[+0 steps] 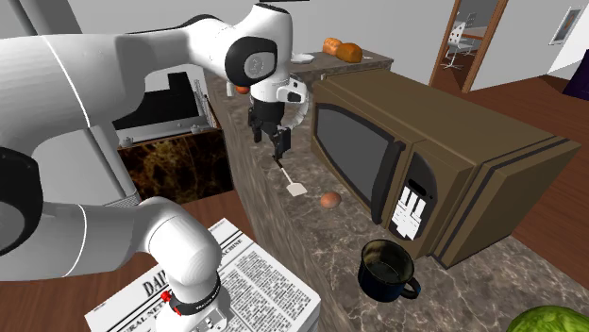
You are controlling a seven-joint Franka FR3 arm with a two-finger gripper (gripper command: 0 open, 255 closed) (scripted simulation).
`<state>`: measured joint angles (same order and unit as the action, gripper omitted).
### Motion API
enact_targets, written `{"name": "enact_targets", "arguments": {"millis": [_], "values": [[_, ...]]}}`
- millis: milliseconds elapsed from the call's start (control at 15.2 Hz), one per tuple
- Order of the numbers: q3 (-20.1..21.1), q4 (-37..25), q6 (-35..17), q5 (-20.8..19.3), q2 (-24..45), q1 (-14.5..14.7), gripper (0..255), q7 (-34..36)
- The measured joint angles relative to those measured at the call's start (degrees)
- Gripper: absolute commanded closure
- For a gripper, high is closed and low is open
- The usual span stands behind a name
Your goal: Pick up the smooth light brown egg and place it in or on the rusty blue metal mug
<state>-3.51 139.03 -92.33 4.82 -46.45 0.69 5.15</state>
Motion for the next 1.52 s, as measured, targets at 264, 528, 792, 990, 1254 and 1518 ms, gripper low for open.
{"name": "enact_targets", "arguments": {"millis": [264, 528, 792, 990, 1254, 1518], "values": [[-0.86, 1.75, -3.88, -1.02, 2.10, -0.21, 0, -1.76], [-2.98, 4.25, -11.62, -3.03, 7.08, -0.79, 0, -5.44], [-5.04, 5.14, -19.40, -4.55, 13.57, -1.14, 0, -8.90], [-6.35, 4.88, -24.97, -5.21, 18.98, -1.17, 0, -11.20], [-8.47, 3.36, -32.08, -5.61, 27.09, -1.32, 0, -14.87], [-10.48, 1.10, -38.78, -4.96, 35.61, -1.44, 0, -18.99]]}}
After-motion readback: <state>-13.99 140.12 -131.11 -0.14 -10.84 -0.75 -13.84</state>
